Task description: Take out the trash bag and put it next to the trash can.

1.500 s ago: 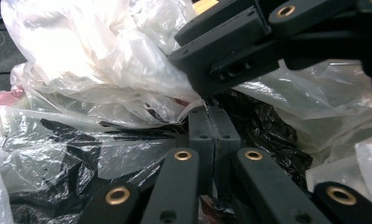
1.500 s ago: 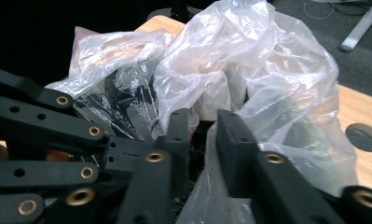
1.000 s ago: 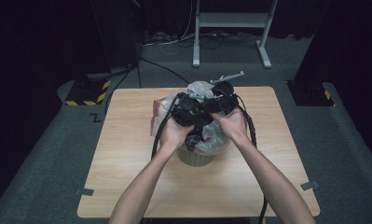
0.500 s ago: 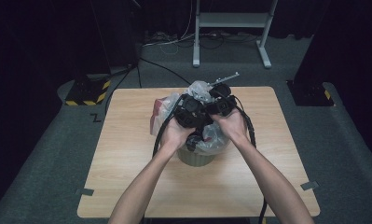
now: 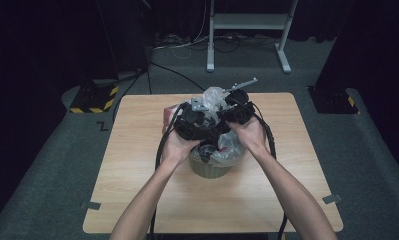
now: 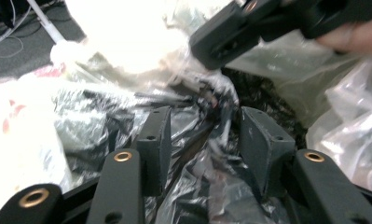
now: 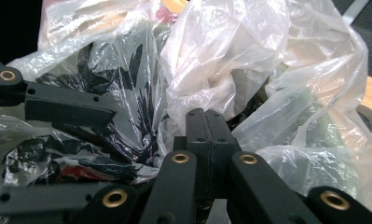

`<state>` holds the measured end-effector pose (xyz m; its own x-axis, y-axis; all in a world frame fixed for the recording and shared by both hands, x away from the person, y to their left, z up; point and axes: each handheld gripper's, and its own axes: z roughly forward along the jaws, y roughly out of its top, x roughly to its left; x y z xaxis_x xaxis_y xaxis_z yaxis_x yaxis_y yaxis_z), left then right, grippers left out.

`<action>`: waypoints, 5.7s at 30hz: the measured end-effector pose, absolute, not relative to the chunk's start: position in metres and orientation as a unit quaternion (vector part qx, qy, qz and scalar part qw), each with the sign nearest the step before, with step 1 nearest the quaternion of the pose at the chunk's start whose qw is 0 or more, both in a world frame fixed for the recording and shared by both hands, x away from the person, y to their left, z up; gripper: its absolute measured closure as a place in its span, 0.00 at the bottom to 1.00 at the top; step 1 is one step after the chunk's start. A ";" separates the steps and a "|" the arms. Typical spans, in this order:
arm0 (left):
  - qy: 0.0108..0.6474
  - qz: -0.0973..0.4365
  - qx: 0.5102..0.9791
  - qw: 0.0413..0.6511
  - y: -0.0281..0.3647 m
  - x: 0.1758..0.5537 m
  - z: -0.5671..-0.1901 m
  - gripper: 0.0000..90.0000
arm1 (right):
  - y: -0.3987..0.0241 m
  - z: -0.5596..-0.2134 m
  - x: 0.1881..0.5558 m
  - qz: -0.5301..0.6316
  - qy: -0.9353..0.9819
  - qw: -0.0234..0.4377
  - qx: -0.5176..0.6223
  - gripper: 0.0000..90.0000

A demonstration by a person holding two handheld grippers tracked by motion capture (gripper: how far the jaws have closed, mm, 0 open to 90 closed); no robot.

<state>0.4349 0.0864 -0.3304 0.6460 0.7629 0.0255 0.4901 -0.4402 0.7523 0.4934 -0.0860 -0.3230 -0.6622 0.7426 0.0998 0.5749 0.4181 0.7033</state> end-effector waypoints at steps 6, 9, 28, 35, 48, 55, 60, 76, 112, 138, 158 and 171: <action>0.372 0.167 0.844 0.349 0.080 0.439 -0.334 0.86 | -0.086 -0.321 0.491 0.374 0.832 0.120 0.392 1.00; 0.367 0.173 0.852 0.331 0.073 0.441 -0.335 0.98 | -0.085 -0.320 0.490 0.370 0.833 0.135 0.389 0.86; 0.379 0.174 0.835 0.358 0.078 0.441 -0.332 1.00 | -0.087 -0.328 0.484 0.270 0.864 0.205 0.372 1.00; 0.375 0.173 0.826 0.384 0.079 0.438 -0.329 1.00 | -0.095 -0.315 0.483 0.351 0.842 0.150 0.381 1.00; 0.347 0.177 0.815 0.428 0.078 0.432 -0.326 1.00 | -0.079 -0.298 0.482 0.425 0.827 0.080 0.359 1.00; 0.349 0.176 0.817 0.423 0.079 0.434 -0.336 0.93 | -0.076 -0.306 0.483 0.415 0.833 0.052 0.361 1.00; 0.338 0.209 0.826 0.399 0.073 0.433 -0.341 0.86 | -0.079 -0.311 0.484 0.419 0.829 0.043 0.367 1.00; 0.339 0.256 0.821 0.380 0.068 0.430 -0.342 0.73 | -0.083 -0.312 0.480 0.417 0.837 0.023 0.354 1.00; 0.317 0.270 0.830 0.370 0.063 0.431 -0.335 1.00 | -0.115 -0.308 0.484 0.451 0.805 0.041 0.383 1.00; 0.311 0.298 0.815 0.388 0.064 0.426 -0.335 0.90 | -0.100 -0.305 0.483 0.469 0.807 -0.036 0.358 0.99; 0.303 0.282 0.817 0.401 0.070 0.424 -0.321 1.00 | -0.137 -0.294 0.472 0.481 0.775 0.134 0.386 0.43; 0.299 0.265 0.808 0.432 0.079 0.415 -0.305 1.00 | -0.208 -0.330 0.470 0.484 0.725 0.192 0.452 0.42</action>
